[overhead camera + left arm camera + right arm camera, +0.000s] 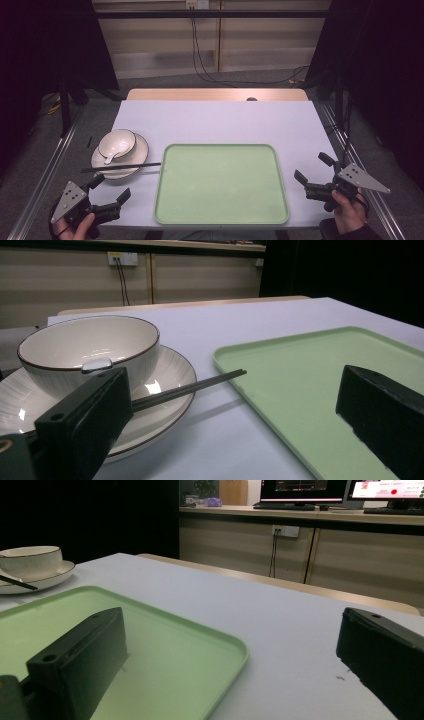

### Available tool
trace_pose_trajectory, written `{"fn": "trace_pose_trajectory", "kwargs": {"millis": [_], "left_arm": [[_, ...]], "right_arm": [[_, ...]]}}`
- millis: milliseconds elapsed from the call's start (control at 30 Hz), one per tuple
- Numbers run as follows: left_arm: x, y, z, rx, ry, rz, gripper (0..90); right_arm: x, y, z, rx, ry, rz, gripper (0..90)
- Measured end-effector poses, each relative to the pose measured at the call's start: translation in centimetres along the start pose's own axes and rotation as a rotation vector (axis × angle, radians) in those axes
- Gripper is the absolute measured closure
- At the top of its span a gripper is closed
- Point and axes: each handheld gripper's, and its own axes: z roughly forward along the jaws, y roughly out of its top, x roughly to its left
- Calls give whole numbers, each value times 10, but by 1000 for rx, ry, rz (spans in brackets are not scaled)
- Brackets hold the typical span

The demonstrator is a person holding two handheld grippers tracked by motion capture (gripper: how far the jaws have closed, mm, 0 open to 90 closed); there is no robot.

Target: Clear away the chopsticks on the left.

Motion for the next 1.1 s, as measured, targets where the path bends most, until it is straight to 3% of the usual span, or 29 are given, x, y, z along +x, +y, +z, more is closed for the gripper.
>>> {"fn": "trace_pose_trajectory", "kwargs": {"millis": [167,300,467,500,633,767,900,1100], "left_arm": [[0,0,-1,-1,3,3,14],[-1,1,1,24,-9,33,15],[-2,2,5,47,-18,16,12],[-2,3,4,58,-31,34,12],[-3,6,6,61,-24,31,12],[1,14,6,78,-42,38,18],[8,19,5,95,-53,100,22],[23,21,7,142,-75,125,71]], "right_arm": [[0,0,1,4,6,-1,0],[1,-1,2,3,23,16,0],[2,-1,3,8,32,1,0],[2,-1,3,8,41,-2,0],[2,-1,4,4,41,-4,0],[2,-1,4,0,43,-3,0],[3,-2,6,-2,47,3,0],[3,-1,6,-5,46,7,0]]}}
